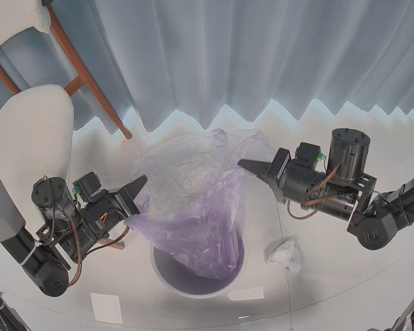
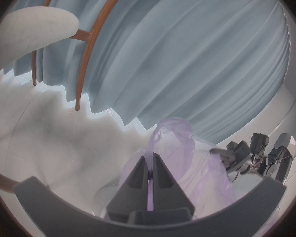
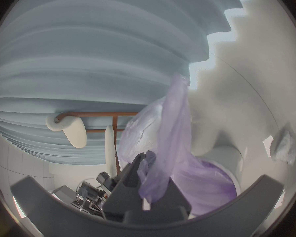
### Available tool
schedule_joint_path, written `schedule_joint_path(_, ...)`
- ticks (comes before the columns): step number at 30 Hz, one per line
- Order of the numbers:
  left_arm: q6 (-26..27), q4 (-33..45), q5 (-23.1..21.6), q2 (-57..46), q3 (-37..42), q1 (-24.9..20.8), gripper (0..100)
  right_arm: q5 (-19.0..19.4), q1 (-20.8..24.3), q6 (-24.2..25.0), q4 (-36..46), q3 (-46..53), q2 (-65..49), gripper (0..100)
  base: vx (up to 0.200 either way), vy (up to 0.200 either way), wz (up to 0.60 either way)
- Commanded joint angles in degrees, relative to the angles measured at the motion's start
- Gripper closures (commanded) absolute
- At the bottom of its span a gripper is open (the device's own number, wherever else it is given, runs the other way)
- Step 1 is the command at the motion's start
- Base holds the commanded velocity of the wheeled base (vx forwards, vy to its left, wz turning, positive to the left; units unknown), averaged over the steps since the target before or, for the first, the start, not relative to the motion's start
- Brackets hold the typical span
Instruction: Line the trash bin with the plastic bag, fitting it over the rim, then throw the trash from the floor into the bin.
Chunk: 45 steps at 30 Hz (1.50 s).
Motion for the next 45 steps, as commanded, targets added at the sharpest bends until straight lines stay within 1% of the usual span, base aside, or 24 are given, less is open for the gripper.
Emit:
schedule_joint_path(1, -0.04, 0.32, 0.6, 3.82, -1.89, 2.39, 100, 1.59, -3.46, -0.16, -0.28, -6.9, 6.03, 100, 0.0, 0.0, 0.0)
schedule_joint_path(8, -0.04, 0.41, 0.6, 7.6, -1.45, 2.65, 100, 1.5, -4.52, -0.51, -0.99, -8.75, 12.45, 100, 0.0, 0.0, 0.0)
schedule_joint_path(14, 0.14, 0.58, 0.69, 9.27, -1.45, 3.53, 100, 1.33, -5.22, -1.13, -0.9, -7.78, 13.51, 100, 0.0, 0.0, 0.0)
schedule_joint_path(18, 1.37, 4.45, 2.97, 10.32, -1.71, 4.32, 100, 1.24, -6.1, -1.13, -0.9, -5.14, 12.98, 100, 0.0, 0.0, 0.0)
schedule_joint_path(22, 1.37, 5.07, 4.38, 10.24, -0.92, 4.94, 100, 1.33, -6.63, -1.04, -0.99, -1.81, 11.31, 100, 0.0, 0.0, 0.0)
schedule_joint_path(26, 1.37, 4.8, 4.38, 10.15, 0.31, 5.38, 100, 1.33, -7.24, -0.77, -1.43, 1.62, 9.64, 100, 0.0, 0.0, 0.0)
schedule_joint_path(30, 1.37, 4.54, 4.38, 10.15, 1.37, 5.73, 100, 1.5, -8.12, -0.6, -4.06, 4.96, 9.29, 100, 0.0, 0.0, 0.0)
schedule_joint_path(31, 1.37, 4.54, 4.38, 10.24, 1.81, 5.91, 100, 1.5, -8.12, -0.6, -6.0, 6.46, 9.64, 100, 0.0, 0.0, 0.0)
schedule_joint_path(34, 1.37, 4.54, 4.38, 10.32, 2.42, 6.08, 100, 1.5, -8.21, -0.51, -7.84, 7.6, 9.81, 100, 0.0, 0.0, 0.0)
schedule_joint_path(38, 1.11, 4.36, 4.12, 10.24, 3.83, 6.87, 100, 1.5, -8.21, -0.51, -8.02, 9.36, 8.93, 100, 0.0, 0.0, 0.0)
schedule_joint_path(41, 0.58, 4.19, 3.5, 9.71, 7.08, 8.28, 100, 1.42, -8.12, -0.51, -8.11, 11.03, 8.14, 100, 0.0, 0.0, 0.0)
schedule_joint_path(45, -0.04, 2.17, 2.89, 9.71, 8.84, 8.89, 100, 1.42, -8.12, -0.42, -8.19, 12.43, 7.88, 100, 0.0, 0.0, 0.0)
